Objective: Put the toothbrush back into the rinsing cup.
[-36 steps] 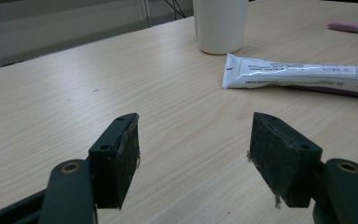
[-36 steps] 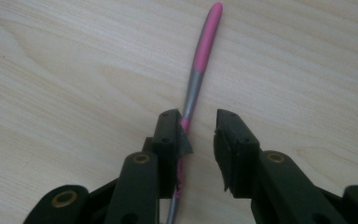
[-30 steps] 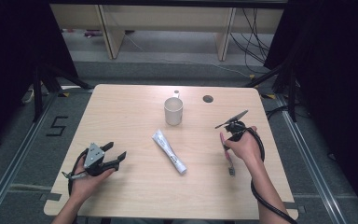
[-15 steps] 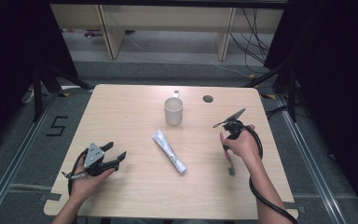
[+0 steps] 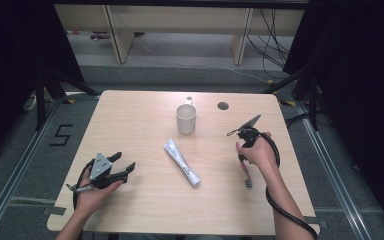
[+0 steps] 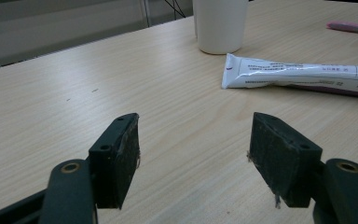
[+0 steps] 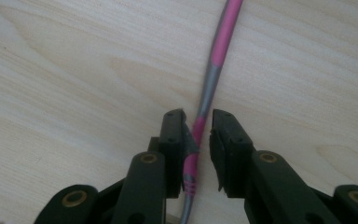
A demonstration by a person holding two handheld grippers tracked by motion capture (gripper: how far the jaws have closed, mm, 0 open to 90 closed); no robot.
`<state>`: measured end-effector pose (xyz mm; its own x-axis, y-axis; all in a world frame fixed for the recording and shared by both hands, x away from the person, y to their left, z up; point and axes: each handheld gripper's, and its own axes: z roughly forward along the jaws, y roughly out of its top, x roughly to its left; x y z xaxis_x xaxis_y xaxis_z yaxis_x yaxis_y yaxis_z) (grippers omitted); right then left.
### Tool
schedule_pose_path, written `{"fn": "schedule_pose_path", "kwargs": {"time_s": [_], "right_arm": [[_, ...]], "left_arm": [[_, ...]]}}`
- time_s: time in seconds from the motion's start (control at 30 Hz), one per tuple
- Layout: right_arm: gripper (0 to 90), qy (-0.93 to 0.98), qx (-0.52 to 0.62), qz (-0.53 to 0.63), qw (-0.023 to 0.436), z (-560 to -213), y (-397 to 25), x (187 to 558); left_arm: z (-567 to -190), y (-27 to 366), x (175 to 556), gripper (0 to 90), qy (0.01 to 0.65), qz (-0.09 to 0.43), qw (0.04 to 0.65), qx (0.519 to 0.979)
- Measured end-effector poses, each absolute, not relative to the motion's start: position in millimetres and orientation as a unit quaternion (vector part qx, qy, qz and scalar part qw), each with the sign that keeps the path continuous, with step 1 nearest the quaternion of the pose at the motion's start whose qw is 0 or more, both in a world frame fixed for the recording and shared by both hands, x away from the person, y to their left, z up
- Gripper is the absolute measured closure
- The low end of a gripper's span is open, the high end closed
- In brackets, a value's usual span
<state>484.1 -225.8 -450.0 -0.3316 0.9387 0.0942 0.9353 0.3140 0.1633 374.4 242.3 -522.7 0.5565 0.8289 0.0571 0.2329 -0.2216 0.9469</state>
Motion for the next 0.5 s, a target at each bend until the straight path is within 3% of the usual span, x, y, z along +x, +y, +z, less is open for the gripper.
{"fn": "schedule_pose_path", "kwargs": {"time_s": [0.13, 0.5], "right_arm": [[75.5, 0.807, 0.582, 0.088, 0.032, -453.1, -223.1, 483.8], [75.4, 0.806, 0.588, 0.068, 0.022, -454.8, -222.6, 488.4]], "left_arm": [[-522.7, 242.4, 374.3, 32.8, 0.367, 0.296, 0.504, 0.723], [-522.7, 242.4, 374.3, 32.8, 0.366, 0.295, 0.504, 0.724]]}}
